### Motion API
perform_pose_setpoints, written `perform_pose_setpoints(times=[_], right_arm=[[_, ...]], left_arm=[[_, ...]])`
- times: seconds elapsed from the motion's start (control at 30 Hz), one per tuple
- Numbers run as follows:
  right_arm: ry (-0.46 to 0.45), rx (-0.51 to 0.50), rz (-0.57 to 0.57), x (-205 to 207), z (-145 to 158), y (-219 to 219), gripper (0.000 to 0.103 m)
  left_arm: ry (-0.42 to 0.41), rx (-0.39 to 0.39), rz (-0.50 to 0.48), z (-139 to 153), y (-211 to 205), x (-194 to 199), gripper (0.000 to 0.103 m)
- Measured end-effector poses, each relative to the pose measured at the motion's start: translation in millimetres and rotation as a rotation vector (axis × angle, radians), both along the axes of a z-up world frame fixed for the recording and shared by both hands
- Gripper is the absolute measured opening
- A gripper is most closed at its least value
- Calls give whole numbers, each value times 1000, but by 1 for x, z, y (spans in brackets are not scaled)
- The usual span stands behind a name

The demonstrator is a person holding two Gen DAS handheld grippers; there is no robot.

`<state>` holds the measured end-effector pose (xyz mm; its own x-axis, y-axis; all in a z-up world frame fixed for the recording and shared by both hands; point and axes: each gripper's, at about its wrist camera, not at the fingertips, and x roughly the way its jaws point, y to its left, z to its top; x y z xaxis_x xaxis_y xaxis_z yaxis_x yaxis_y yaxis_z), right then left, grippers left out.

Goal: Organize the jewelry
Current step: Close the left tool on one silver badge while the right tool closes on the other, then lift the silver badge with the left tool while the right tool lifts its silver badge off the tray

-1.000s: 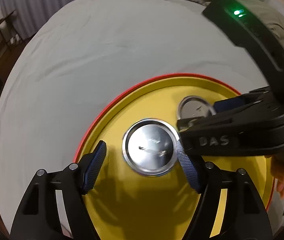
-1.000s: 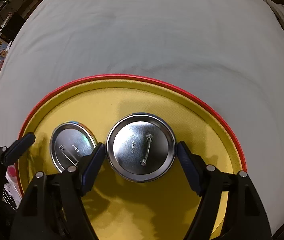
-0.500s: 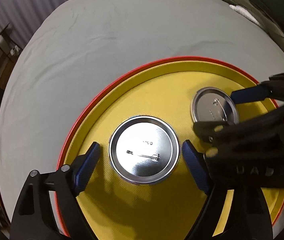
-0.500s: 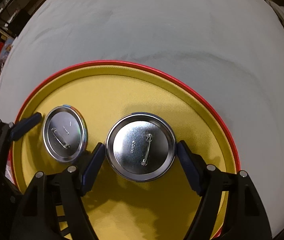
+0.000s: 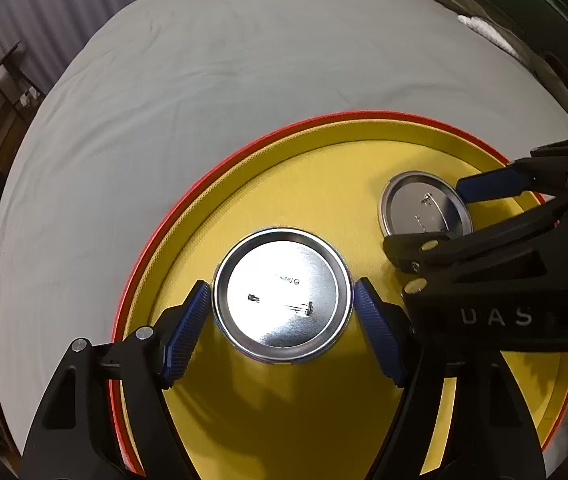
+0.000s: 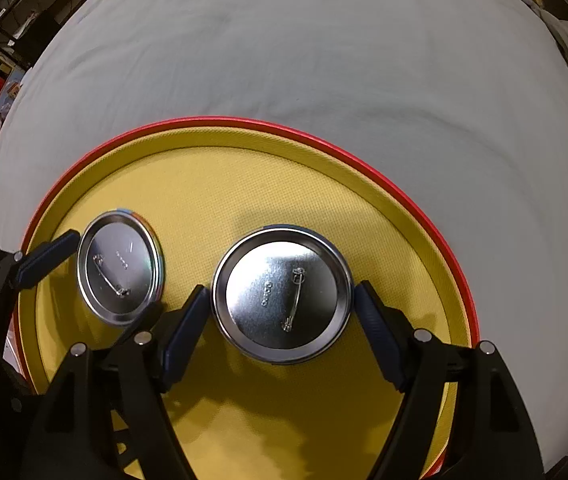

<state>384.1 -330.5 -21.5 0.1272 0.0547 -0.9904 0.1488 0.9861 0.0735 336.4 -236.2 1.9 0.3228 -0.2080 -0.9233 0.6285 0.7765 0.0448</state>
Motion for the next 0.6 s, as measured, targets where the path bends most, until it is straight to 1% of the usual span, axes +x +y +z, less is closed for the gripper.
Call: perform_pose_setpoints(times=[0.2, 0.37, 0.6], right_arm=[[1, 1, -8, 0, 1, -1, 70], [2, 5, -13, 2, 3, -3, 70], [8, -4, -30, 6, 8, -4, 69]], left_arm=[[4, -14, 7, 4, 2, 0, 71], [-5, -33, 17, 14, 11, -5, 71], [-33, -55, 56, 41, 34, -15, 71]])
